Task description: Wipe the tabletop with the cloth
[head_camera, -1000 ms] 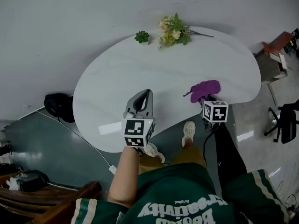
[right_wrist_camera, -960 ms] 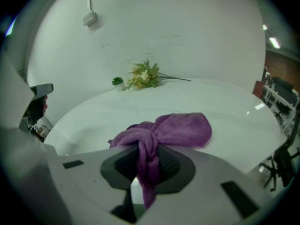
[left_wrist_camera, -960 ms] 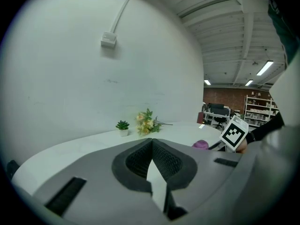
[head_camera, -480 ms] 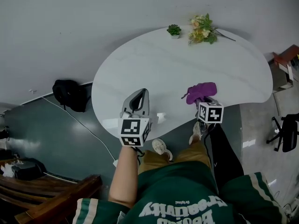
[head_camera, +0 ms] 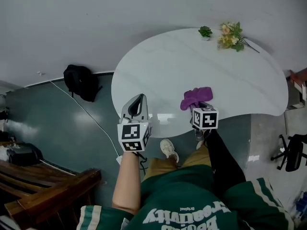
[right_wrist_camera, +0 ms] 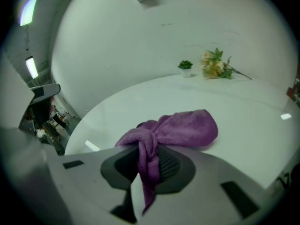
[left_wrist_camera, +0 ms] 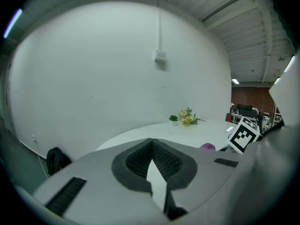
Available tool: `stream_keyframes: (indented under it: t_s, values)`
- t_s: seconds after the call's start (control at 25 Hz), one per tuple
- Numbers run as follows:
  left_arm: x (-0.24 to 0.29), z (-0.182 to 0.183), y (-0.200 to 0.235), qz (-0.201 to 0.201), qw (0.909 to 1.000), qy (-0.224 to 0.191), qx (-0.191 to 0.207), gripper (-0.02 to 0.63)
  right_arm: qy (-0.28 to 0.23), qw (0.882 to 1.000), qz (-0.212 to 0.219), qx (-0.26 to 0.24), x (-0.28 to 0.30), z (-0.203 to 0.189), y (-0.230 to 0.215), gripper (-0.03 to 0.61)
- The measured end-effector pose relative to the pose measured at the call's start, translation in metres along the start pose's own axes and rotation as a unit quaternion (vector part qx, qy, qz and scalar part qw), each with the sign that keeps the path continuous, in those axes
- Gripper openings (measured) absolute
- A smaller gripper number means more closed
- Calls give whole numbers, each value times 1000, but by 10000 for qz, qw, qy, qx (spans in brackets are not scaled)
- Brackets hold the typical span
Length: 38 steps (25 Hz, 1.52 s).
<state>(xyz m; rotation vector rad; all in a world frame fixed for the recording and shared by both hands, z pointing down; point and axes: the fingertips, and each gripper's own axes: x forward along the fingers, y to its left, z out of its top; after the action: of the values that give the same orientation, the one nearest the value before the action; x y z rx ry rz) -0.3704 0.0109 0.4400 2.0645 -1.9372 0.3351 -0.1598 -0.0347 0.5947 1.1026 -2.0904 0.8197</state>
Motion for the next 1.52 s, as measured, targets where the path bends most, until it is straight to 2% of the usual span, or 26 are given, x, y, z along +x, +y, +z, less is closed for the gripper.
stream_keyframes:
  t_s: [0.48,0.84,0.92,1.0,1.08,1.16,1.28,1.36,1.52]
  values:
    - [-71,-40,96,1028,9941,264,-242,0,378,9923,987,-649,46,1,137,71]
    - [-128,-50,140,1598,9861,358,-267,0,583,9799,1516,-1154,62,-16,230,71]
    - [-139,-51,146,1693,9845,368,-267,0,721,9685,1847,-1505,61,-29,261,71]
    - [-147,-49,150,1753,9836,357,-249,0,879,9462,2598,-1717,50,-45,300,72]
    - [-151,-45,149,1776,9833,322,-223,0,802,9209,3438,-1654,31,-51,331,72]
    - [-151,-40,146,1759,9838,268,-198,0,512,9099,3768,-1657,15,-44,339,72]
    - [-148,-35,138,1697,9851,201,-179,0,118,9055,3825,-1831,-6,-29,330,72]
    - [-140,-30,127,1582,9871,169,-156,0,-101,9081,3764,-1832,-17,-14,314,72]
    - [-105,-10,85,1008,9949,-1,13,0,-598,9235,3293,-1875,-39,23,258,72]
